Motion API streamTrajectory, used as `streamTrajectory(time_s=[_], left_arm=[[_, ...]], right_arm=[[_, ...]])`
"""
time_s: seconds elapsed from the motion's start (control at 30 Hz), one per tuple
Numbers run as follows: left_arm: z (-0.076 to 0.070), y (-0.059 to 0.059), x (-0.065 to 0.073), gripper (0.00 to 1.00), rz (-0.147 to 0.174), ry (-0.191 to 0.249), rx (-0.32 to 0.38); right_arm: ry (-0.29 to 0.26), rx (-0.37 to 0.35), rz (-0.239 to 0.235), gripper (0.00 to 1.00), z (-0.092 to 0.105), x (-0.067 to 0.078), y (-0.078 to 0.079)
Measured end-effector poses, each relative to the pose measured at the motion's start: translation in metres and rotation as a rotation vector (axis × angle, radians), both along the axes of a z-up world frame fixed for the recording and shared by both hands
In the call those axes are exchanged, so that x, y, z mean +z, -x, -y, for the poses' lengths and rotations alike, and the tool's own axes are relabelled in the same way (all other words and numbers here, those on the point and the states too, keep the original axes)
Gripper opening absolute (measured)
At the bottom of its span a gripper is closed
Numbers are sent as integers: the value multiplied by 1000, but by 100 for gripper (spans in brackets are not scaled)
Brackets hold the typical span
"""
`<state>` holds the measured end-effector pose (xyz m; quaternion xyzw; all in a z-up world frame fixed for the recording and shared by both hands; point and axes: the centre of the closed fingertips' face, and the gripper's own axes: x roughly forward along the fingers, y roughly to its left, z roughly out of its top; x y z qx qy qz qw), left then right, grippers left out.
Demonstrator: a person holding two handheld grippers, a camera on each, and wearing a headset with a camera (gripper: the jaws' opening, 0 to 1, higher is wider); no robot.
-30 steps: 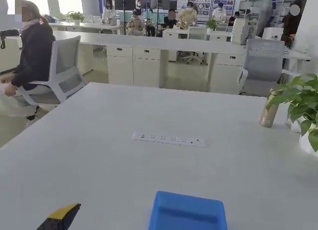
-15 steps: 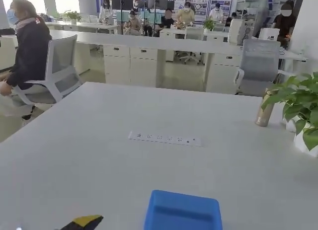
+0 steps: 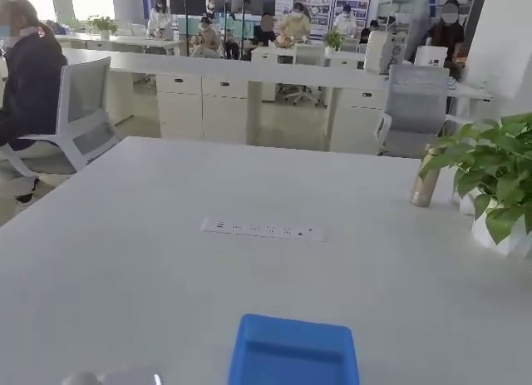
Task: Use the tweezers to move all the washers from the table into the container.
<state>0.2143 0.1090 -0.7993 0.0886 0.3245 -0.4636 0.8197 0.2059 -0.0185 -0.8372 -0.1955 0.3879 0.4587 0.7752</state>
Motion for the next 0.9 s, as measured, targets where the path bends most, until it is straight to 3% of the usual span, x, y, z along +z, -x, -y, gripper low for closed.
streamTrajectory(time_s=[0.07,0.17,0.37,0.47,0.53,0.6,0.7,0.83,0.9], left_arm=[[2,4,-17,30,-38,-38,-47],[4,7,-35,26,-48,-110,-110],[6,3,-51,19,-39,-214,-177],[7,1,-56,15,-42,-237,-188],[7,1,-57,13,-61,-240,-188],[8,3,-58,11,-57,-246,-206],[5,3,-61,9,-35,-293,-235],[6,2,-60,6,-31,-291,-242],[5,1,-64,5,4,-336,-278]], right_arm=[[-5,37,1,24,-6,-7,-2],[-4,77,-8,21,-13,-6,-1],[5,160,-5,20,-30,-12,-2],[17,203,-1,19,-37,-12,-1],[56,290,9,17,-38,-18,1],[59,287,5,16,-39,-21,-1],[46,297,3,16,-43,-19,-2],[44,323,4,13,-50,-20,-1],[55,343,1,13,-51,-23,0]])
